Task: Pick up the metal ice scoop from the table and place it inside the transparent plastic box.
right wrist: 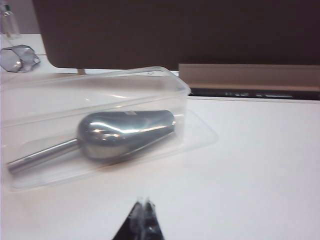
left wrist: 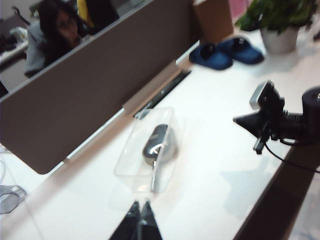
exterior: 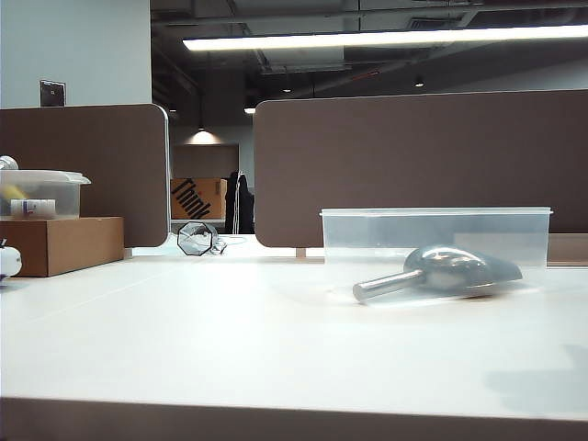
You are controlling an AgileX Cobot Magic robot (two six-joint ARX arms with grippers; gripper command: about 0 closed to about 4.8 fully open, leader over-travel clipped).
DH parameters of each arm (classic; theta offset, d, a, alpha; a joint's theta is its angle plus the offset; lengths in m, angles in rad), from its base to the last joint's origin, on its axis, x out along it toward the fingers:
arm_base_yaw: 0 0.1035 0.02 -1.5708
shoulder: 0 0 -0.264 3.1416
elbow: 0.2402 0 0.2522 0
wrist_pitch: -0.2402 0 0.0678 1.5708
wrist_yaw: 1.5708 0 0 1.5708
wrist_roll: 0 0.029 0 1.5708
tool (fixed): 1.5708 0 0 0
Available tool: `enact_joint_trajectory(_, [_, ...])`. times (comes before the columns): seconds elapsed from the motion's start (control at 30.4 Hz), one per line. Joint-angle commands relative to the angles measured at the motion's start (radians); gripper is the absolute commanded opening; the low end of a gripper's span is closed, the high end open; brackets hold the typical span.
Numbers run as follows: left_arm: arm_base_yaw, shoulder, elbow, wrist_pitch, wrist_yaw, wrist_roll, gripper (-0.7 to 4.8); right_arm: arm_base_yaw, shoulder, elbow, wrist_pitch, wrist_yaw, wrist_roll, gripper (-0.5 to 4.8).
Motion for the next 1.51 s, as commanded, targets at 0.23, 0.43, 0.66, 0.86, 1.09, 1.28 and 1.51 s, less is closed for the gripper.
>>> enact_joint_trajectory(0.23, [-0.005, -0.091, -0.091, -0.004, 0.108, -0.079, -0.05, -0.011, 0.001, 0.002, 0.012, 0.002, -0.002, -0.01])
enact_joint_trajectory(0.43, [-0.005, -0.091, -0.091, -0.004, 0.109, -0.079, -0.05, -0.012, 0.001, 0.002, 0.012, 0.002, -0.002, -0.01])
enact_joint_trajectory(0.66, [-0.005, -0.091, -0.091, -0.004, 0.109, -0.079, -0.05, -0.012, 0.001, 0.002, 0.012, 0.002, -0.002, -0.01])
enact_joint_trajectory(0.86, [0.032, -0.098, -0.091, -0.004, 0.011, -0.023, -0.05, -0.012, 0.001, 0.002, 0.012, 0.002, -0.002, -0.01])
enact_joint_trajectory(1.09, [0.412, -0.106, -0.091, -0.001, 0.081, -0.060, -0.05, -0.012, 0.001, 0.002, 0.012, 0.003, -0.002, -0.01])
enact_joint_trajectory(1.28, [0.890, -0.110, -0.091, 0.034, 0.428, 0.037, -0.05, -0.012, 0.001, 0.002, 0.011, 0.002, -0.002, -0.01])
enact_joint_trajectory(1.51, [1.447, -0.130, -0.091, 0.189, 0.864, 0.305, -0.05, -0.012, 0.001, 0.002, 0.011, 0.003, -0.002, -0.01])
